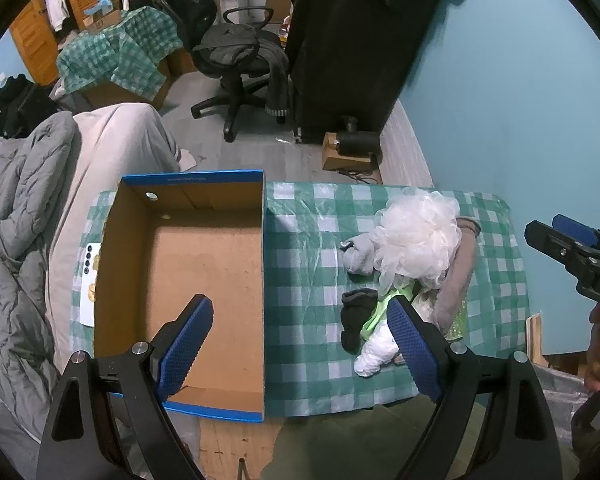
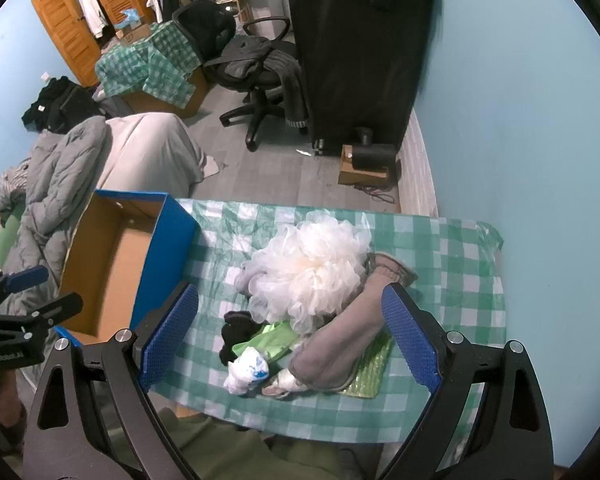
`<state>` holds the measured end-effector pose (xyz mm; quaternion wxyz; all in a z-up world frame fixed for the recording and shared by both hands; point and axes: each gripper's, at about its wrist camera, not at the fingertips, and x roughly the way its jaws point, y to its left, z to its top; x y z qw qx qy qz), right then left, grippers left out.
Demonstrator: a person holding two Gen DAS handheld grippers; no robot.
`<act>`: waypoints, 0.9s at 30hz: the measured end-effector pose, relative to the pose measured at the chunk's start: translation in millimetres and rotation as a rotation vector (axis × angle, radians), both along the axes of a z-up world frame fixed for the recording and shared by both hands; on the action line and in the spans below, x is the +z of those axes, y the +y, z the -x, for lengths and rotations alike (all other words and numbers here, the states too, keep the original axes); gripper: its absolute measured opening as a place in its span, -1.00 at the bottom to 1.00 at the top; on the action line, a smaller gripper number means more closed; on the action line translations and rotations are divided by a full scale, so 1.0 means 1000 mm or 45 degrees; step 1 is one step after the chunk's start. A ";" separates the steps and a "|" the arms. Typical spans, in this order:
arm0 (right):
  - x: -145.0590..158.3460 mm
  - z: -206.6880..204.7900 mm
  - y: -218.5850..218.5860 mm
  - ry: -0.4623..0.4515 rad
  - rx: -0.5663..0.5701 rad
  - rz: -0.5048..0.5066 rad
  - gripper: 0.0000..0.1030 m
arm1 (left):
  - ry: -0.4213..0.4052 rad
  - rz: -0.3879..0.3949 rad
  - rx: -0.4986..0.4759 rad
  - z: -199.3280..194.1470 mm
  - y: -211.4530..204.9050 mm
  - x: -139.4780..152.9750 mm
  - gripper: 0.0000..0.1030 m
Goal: Organize soft objects
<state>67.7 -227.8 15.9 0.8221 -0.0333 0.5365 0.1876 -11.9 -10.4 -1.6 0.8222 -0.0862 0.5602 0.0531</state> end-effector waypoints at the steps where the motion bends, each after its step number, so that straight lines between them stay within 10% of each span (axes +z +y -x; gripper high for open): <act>1: 0.000 0.000 0.000 0.002 -0.001 -0.001 0.80 | 0.002 0.000 -0.001 -0.001 -0.001 0.000 0.74; 27: -0.001 0.007 0.002 0.017 -0.011 -0.007 0.80 | 0.003 0.014 0.004 0.003 -0.001 -0.001 0.74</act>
